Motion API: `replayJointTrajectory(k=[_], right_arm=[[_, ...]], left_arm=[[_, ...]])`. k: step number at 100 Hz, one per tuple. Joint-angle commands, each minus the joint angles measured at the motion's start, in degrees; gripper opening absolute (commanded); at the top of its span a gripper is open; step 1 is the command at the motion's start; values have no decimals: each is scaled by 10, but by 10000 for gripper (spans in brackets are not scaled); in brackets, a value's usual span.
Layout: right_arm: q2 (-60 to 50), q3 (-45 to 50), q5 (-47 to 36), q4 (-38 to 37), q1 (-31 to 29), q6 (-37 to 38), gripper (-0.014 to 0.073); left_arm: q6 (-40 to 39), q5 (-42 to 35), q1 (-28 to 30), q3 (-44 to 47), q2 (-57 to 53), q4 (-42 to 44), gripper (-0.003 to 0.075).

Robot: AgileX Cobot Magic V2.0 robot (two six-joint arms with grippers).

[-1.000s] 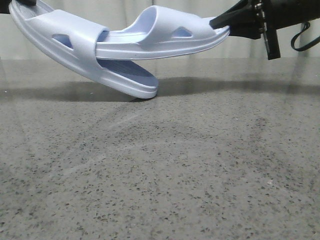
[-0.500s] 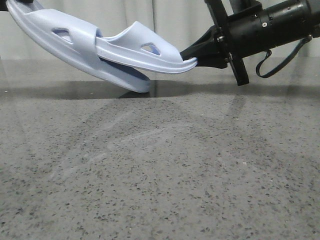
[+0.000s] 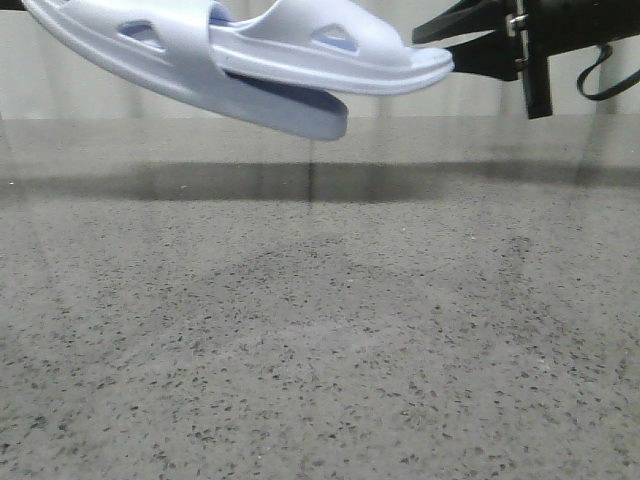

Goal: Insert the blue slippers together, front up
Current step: 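Lower the stacked slippers onto the table, both facing up, then open both grippers and raise them away from the slippers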

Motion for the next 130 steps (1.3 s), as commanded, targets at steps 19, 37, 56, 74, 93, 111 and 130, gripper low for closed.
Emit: replayJointTrajectory(k=[19,37,56,74,93,111,130], right_arm=[[-68,-19,80,18,-73,11,142],[-79,-19,80,-3,-76,11,142],[-85,-19,80,-23,-76,11,142],[-85,-19,80,-59,-76,14,142],[-85,-19,80,-90,-76,16,141],[-88,-19,80,-96,-87,16,46],[-117,-19,72,-113,-104,16,-96]], left_arm=[[23,9,-8,-15,-23,-31,15],[55,-55,-51,-13,-12,4,15],[100,-122,-101,-13,17,66,26],[127,-173,-113,-13,42,116,211],[131,-221,-113,-14,48,164,454],[131,-208,-105,-37,36,203,383],[131,-224,-105,-60,-21,225,43]])
